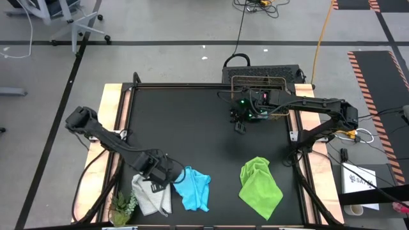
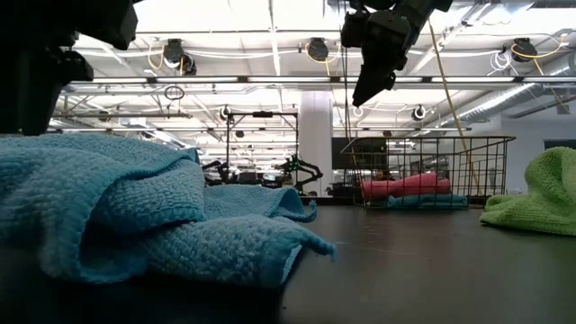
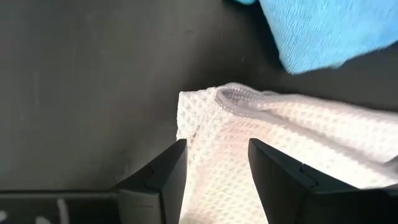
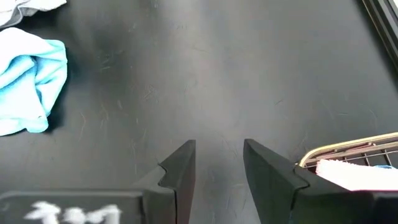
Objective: Fold microfiber towels
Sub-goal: Fold the gray towel
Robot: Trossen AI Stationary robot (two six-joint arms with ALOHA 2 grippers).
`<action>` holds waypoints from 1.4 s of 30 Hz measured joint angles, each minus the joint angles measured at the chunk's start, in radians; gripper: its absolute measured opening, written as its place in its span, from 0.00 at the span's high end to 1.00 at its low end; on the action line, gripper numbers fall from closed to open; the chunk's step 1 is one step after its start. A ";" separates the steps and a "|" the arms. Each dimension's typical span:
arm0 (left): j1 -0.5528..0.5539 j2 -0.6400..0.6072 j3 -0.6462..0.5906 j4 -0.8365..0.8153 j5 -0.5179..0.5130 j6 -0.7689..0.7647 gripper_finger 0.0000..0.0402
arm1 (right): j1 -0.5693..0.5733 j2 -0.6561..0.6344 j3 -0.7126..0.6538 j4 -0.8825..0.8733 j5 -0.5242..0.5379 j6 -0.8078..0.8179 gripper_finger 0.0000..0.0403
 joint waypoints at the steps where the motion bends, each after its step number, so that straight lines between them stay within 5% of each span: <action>1: 0.000 0.007 0.000 0.003 -0.006 0.016 0.56 | 0.000 0.000 0.000 0.000 0.000 0.000 0.68; 8: 0.008 0.036 -0.003 0.044 -0.080 0.098 0.56 | 0.000 0.000 0.000 0.001 0.000 0.000 0.68; 27: 0.023 0.033 -0.160 0.271 0.008 0.064 0.57 | 0.000 0.000 0.000 0.007 0.002 -0.011 0.68; 31: 0.040 0.014 -0.160 0.262 0.003 0.020 0.68 | 0.000 0.000 0.000 0.007 0.038 -0.011 0.68; 36: 0.071 -0.028 -0.159 0.259 0.009 0.006 0.95 | 0.000 0.000 0.000 0.007 0.060 -0.006 0.68; 42: 0.110 -0.139 -0.159 0.227 -0.060 -0.050 0.99 | 0.000 0.000 0.000 0.008 0.054 0.001 0.68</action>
